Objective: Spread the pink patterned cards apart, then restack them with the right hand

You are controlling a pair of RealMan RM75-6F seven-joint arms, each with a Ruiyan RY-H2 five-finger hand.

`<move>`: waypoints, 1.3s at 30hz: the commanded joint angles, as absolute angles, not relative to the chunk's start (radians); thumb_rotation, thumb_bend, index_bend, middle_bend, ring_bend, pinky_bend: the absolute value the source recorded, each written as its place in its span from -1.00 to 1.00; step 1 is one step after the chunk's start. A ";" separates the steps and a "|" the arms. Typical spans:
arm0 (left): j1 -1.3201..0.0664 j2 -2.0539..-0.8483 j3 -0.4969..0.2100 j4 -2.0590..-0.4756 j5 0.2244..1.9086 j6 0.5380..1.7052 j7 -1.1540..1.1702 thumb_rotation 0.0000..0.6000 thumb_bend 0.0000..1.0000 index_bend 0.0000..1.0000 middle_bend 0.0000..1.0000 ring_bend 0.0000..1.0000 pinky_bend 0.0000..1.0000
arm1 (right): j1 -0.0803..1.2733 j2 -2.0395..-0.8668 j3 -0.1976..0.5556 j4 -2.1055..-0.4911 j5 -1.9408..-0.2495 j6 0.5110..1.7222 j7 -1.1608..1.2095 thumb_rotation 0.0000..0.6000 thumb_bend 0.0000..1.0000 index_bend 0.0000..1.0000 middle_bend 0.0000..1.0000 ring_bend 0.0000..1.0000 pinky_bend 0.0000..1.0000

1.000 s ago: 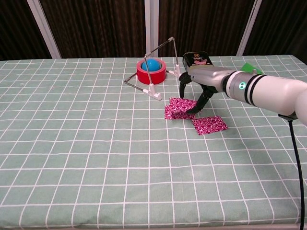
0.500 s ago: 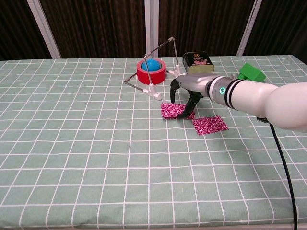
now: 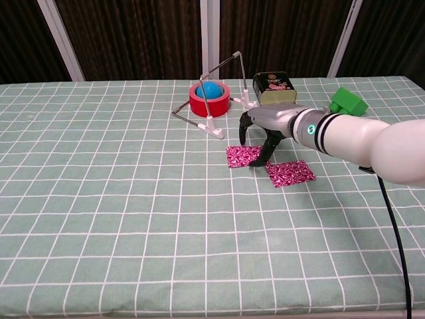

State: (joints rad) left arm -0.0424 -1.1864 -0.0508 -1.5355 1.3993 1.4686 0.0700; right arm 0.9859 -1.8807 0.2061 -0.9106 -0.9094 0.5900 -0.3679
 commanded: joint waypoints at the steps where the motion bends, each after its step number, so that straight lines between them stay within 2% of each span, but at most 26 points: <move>1: -0.042 -1.187 -0.050 -1.534 1.399 1.468 0.069 1.00 -0.84 -0.56 -0.67 -0.74 -0.63 | 0.985 -1.881 0.202 -0.912 -0.911 0.591 -0.369 0.69 -0.74 -0.35 -0.89 -1.00 -1.00; 5: -0.041 -1.189 -0.050 -1.531 1.398 1.468 0.065 1.00 -0.84 -0.56 -0.68 -0.74 -0.63 | 0.975 -1.865 0.204 -0.937 -0.922 0.610 -0.356 0.71 -0.74 -0.38 -0.89 -1.00 -1.00; 9: -0.038 -1.188 -0.051 -1.529 1.394 1.469 0.062 1.00 -0.84 -0.56 -0.67 -0.74 -0.63 | 0.933 -1.796 0.193 -1.025 -0.974 0.665 -0.320 0.70 -0.74 -0.40 -0.90 -1.00 -1.00; 13: -0.038 -1.189 -0.051 -1.528 1.392 1.467 0.061 1.00 -0.84 -0.56 -0.67 -0.74 -0.63 | 0.876 -1.706 0.145 -1.126 -1.043 0.703 -0.289 0.69 -0.74 -0.40 -0.90 -1.00 -1.00; 17: -0.042 -1.192 -0.052 -1.532 1.400 1.468 0.066 1.00 -0.84 -0.56 -0.67 -0.74 -0.63 | 0.844 -1.664 0.100 -1.168 -1.088 0.715 -0.287 0.69 -0.74 -0.40 -0.90 -1.00 -1.00; 25: -0.041 -1.187 -0.052 -1.548 1.402 1.475 0.081 1.00 -0.84 -0.56 -0.68 -0.74 -0.63 | 0.826 -1.684 0.061 -1.124 -1.136 0.713 -0.287 0.71 -0.74 -0.40 -0.89 -1.00 -1.00; 32: -0.033 -1.182 -0.049 -1.557 1.397 1.480 0.089 1.00 -0.84 -0.56 -0.68 -0.74 -0.63 | 0.824 -1.719 0.061 -1.058 -1.160 0.701 -0.264 0.70 -0.74 -0.39 -0.90 -1.00 -1.00; 39: -0.035 -1.183 -0.049 -1.558 1.400 1.478 0.091 1.00 -0.84 -0.56 -0.68 -0.74 -0.63 | 0.810 -1.699 0.060 -1.080 -1.187 0.710 -0.239 0.71 -0.74 -0.40 -0.89 -1.00 -1.00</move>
